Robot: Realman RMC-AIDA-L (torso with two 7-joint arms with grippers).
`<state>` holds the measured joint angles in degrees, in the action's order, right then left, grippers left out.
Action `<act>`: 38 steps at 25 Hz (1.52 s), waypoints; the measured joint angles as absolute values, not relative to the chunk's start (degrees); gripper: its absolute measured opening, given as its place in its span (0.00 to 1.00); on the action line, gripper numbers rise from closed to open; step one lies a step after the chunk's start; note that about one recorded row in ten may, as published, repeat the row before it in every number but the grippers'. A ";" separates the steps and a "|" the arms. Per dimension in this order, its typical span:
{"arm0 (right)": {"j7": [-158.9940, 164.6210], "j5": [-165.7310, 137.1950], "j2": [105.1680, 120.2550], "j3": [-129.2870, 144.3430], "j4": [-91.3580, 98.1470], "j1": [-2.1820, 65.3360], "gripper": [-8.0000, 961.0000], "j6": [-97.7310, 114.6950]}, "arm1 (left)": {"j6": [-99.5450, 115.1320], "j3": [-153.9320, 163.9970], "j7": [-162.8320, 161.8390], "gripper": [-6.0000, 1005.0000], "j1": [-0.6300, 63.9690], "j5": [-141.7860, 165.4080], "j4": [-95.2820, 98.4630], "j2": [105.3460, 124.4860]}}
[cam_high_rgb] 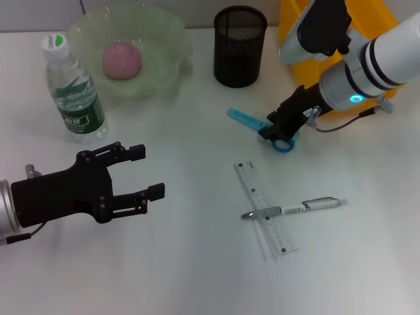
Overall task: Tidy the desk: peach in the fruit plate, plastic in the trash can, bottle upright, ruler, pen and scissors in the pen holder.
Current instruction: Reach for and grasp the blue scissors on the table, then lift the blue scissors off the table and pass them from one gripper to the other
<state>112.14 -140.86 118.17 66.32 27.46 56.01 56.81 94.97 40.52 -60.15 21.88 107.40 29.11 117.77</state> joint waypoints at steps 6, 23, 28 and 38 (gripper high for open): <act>112.41 -141.52 118.36 66.36 27.45 55.96 0.38 56.20 | 95.56 40.52 -60.20 0.83 21.81 107.39 29.69 117.81; 114.04 -143.31 118.93 66.34 27.40 56.00 0.34 55.76 | 95.88 40.52 -60.21 0.83 21.44 107.40 30.42 117.71; 114.52 -143.53 119.00 66.36 27.84 55.93 0.30 55.88 | 95.89 40.52 -60.21 0.83 21.45 107.40 30.54 117.68; 118.38 -143.21 119.00 65.74 39.54 53.46 0.25 66.01 | 96.10 40.52 -60.63 0.83 21.40 107.40 31.14 117.68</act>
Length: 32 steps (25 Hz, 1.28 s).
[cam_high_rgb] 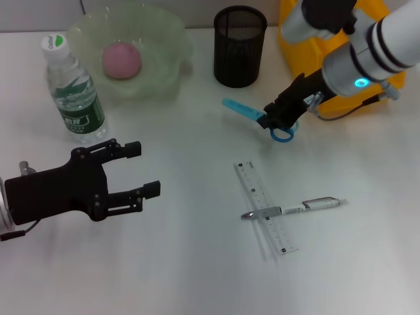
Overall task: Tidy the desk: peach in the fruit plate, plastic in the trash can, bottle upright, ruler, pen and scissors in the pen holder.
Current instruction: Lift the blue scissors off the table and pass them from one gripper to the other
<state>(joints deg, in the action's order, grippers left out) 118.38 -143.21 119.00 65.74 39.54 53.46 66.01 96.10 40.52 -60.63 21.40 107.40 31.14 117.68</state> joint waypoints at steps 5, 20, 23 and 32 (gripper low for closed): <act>119.37 -140.34 119.00 65.50 46.91 50.53 0.25 72.02 | 96.29 39.12 -61.13 0.83 21.75 107.39 31.14 117.68; 99.46 -102.06 118.93 62.25 51.85 28.66 0.25 76.20 | 98.40 36.38 -63.31 0.83 24.07 107.20 31.11 118.13; 91.00 -95.31 118.12 55.25 43.03 28.04 0.25 80.98 | 99.05 36.30 -63.55 0.83 24.48 106.68 30.88 118.26; 83.87 -94.45 116.98 43.63 33.85 28.13 0.25 89.90 | 98.59 36.18 -64.38 0.83 24.95 103.75 30.52 118.35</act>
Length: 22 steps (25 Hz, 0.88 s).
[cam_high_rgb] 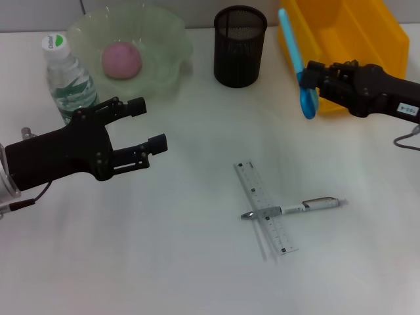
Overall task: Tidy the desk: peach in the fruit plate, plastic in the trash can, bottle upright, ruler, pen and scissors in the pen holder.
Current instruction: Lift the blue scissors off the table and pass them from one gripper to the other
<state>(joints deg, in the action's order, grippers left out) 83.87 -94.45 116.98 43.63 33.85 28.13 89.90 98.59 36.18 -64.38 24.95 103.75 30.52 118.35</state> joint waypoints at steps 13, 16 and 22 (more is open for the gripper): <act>81.72 -94.57 116.99 41.88 32.48 27.13 0.25 93.44 | 99.98 36.54 -64.14 0.83 25.41 103.57 29.57 118.56; 79.08 -94.42 116.92 41.82 32.46 26.57 0.25 95.93 | 102.31 36.49 -65.97 0.83 26.53 102.01 26.88 118.44; 73.31 -94.44 116.80 41.78 32.43 25.65 0.25 100.95 | 103.50 36.21 -69.50 0.83 29.35 101.24 21.79 118.56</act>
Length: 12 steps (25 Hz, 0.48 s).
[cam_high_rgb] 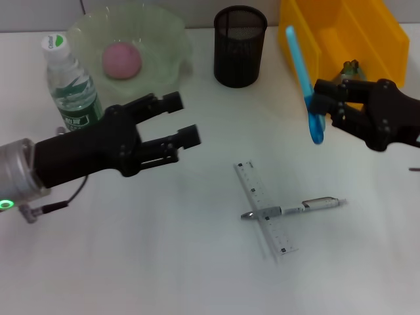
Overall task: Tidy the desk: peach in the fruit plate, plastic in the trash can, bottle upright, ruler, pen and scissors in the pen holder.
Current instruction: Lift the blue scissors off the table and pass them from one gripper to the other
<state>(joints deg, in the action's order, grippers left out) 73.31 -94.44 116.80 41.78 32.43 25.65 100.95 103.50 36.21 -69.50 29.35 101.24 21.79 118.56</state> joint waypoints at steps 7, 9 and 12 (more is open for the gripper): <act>69.42 -94.89 117.06 42.50 32.42 25.56 0.25 104.57 | 103.49 36.19 -71.45 0.83 32.95 99.21 15.20 118.70; 69.25 -94.95 117.19 42.68 32.33 25.60 0.25 104.65 | 103.49 36.19 -71.12 0.83 34.12 99.08 13.77 118.86; 69.14 -95.30 117.33 43.39 30.86 26.28 0.25 104.91 | 103.63 36.17 -70.56 0.83 34.75 99.07 12.79 118.95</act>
<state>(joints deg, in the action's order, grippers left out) 69.14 -95.30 117.33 43.39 30.86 26.28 104.91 103.63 36.17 -70.56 34.75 99.07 12.79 118.95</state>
